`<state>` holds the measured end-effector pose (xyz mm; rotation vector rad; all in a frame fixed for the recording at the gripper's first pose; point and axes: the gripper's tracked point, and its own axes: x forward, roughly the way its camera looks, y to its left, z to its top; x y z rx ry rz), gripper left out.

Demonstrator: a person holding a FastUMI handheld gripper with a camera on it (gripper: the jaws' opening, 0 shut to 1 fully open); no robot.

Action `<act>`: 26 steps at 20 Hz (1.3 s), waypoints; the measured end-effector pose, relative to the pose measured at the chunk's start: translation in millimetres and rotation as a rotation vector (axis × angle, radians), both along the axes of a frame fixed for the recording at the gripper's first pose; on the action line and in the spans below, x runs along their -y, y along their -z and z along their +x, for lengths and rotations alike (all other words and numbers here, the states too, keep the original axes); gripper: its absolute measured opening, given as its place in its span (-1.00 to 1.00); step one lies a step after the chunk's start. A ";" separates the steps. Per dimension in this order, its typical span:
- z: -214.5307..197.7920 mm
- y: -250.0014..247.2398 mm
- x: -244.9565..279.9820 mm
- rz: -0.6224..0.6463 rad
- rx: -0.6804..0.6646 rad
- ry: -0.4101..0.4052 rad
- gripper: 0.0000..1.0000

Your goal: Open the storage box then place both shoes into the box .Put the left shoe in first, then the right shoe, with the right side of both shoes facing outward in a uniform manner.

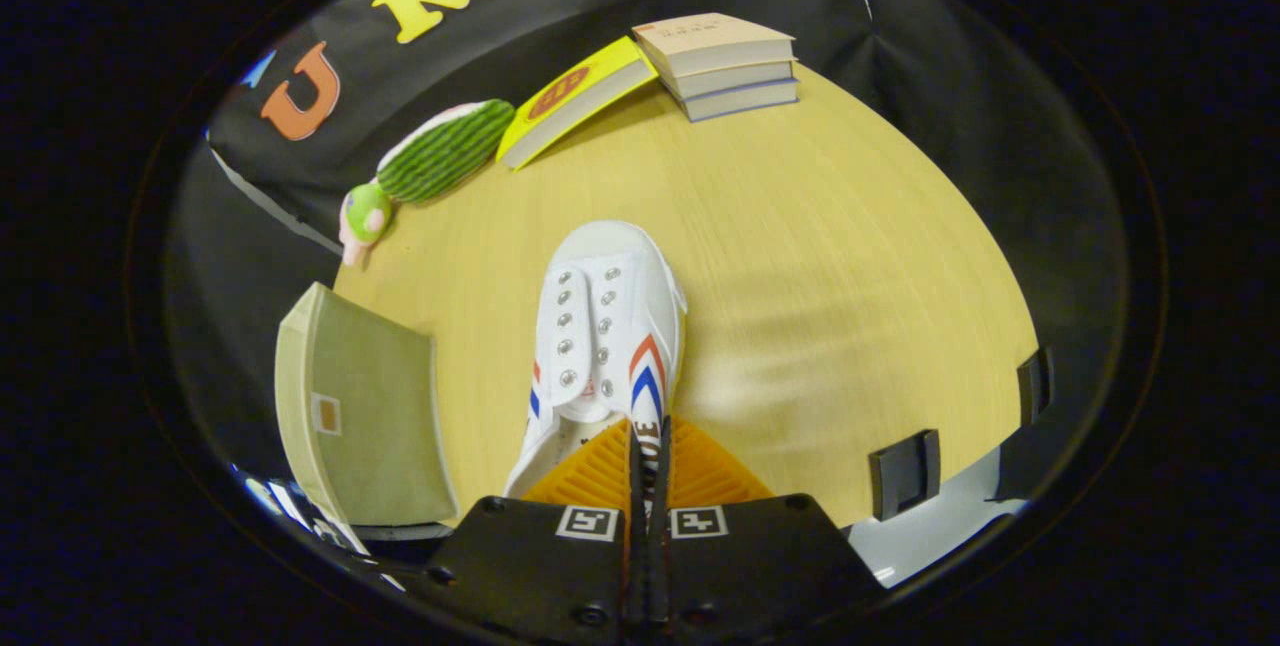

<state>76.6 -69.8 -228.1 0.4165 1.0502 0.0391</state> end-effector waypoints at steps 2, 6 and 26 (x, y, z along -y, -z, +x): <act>-0.1 -24.7 -22.3 0.053 0.040 -0.004 -0.89; -8.6 -76.4 -72.8 0.107 0.080 -0.046 -0.89; -35.7 -103.9 -280.9 -0.043 0.064 -0.143 -0.89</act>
